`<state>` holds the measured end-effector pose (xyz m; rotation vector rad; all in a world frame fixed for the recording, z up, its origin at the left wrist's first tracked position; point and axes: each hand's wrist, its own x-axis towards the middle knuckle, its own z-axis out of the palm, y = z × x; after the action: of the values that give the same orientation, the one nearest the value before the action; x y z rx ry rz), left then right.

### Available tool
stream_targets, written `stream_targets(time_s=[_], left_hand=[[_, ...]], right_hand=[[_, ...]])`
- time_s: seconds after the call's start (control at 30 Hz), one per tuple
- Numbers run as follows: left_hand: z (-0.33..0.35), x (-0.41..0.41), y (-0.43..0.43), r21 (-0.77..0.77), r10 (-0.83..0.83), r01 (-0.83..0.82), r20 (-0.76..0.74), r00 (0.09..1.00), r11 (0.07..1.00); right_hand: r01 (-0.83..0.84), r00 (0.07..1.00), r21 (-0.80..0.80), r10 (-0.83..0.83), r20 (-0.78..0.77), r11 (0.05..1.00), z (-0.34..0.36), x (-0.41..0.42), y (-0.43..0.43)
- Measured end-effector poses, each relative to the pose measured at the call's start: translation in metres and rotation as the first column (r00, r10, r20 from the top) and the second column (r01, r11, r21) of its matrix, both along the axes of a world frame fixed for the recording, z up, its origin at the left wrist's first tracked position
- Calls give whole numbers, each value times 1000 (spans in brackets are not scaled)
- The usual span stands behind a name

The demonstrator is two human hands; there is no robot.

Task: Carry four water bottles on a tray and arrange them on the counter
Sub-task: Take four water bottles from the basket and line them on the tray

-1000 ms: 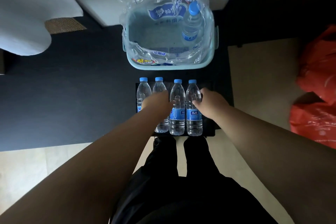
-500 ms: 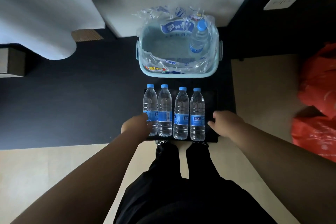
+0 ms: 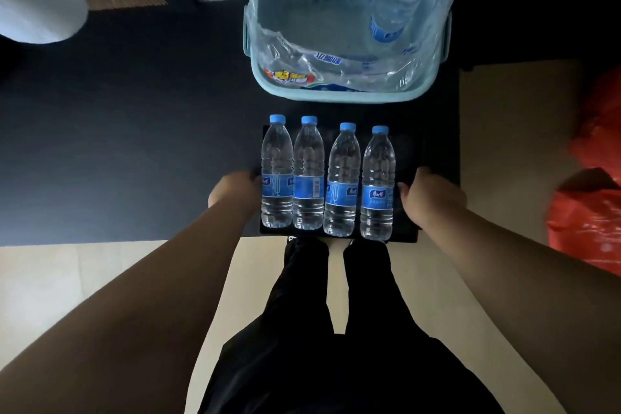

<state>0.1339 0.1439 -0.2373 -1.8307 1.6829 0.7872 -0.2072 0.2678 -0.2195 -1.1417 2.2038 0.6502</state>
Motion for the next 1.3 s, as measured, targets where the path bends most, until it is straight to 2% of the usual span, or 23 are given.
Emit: stream_targets(time_s=[0.17,0.27,0.5,0.77,0.9,1.07,1.2,1.3], left_hand=[[-11,-6,7,-24,-1,0,-20,1000,1000],[-15,-11,9,-48,-32,31,-17,999,998],[-23,-13,11,-131,-29,26,-21,999,991],[-18,-15,20,-136,-27,25,-10,1000,990],[-11,-14,28,-189,12,-23,-59,998,982],[4,-12,35,-206,27,-36,-46,999,978],[23,-10,37,-264,37,-44,-32,999,963],[42,-9,37,-313,51,-73,-79,996,947]], right_hand=[[55,998,-82,-55,-3,995,-9,-3,8],[113,994,-63,-113,13,992,-9,-9,7],[109,987,-42,-103,126,993,-10,-23,5],[106,992,-80,-100,73,991,-15,-22,10],[161,985,-146,-148,93,976,-17,-23,18],[225,967,-209,-192,164,952,-10,-22,28],[304,942,-314,-234,242,900,6,-22,32],[348,921,-378,-238,307,858,26,-23,32]])
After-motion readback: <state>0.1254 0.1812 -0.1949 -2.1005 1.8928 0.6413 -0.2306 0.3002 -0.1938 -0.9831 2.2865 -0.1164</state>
